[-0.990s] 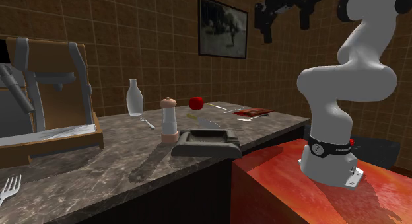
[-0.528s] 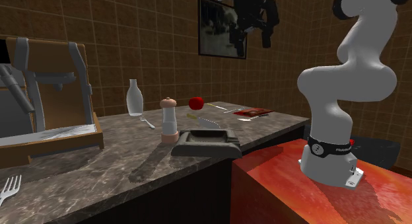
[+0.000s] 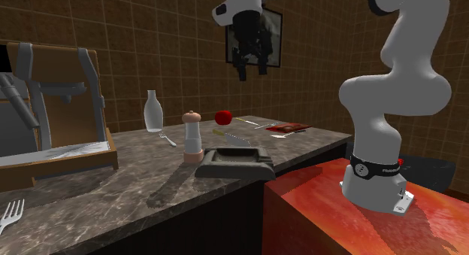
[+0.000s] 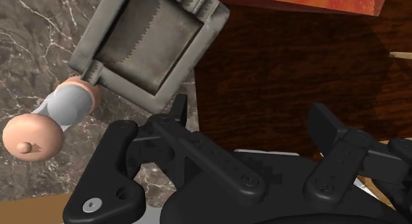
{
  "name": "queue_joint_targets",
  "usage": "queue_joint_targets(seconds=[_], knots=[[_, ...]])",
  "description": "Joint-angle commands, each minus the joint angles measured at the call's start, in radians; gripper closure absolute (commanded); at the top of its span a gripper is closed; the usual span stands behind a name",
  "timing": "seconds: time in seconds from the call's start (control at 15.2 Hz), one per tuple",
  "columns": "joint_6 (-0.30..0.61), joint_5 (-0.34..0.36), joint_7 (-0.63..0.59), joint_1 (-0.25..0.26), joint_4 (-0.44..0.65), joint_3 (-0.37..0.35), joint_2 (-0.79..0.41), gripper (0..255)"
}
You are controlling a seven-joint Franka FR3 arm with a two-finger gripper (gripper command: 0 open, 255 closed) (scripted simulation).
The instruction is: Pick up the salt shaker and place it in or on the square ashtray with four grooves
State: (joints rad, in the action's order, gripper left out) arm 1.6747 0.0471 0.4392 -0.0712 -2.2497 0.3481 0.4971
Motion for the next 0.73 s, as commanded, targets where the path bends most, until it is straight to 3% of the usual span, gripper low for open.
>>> queue_joint_targets(seconds=[0.0,0.33,0.66], knots=[[0.031,0.0,0.045,-0.001,0.026,0.036,-0.056,0],[0.095,-0.03,0.175,-0.004,0.12,0.132,-0.222,0],[0.135,-0.11,0.32,-0.017,0.247,0.216,-0.415,0]])
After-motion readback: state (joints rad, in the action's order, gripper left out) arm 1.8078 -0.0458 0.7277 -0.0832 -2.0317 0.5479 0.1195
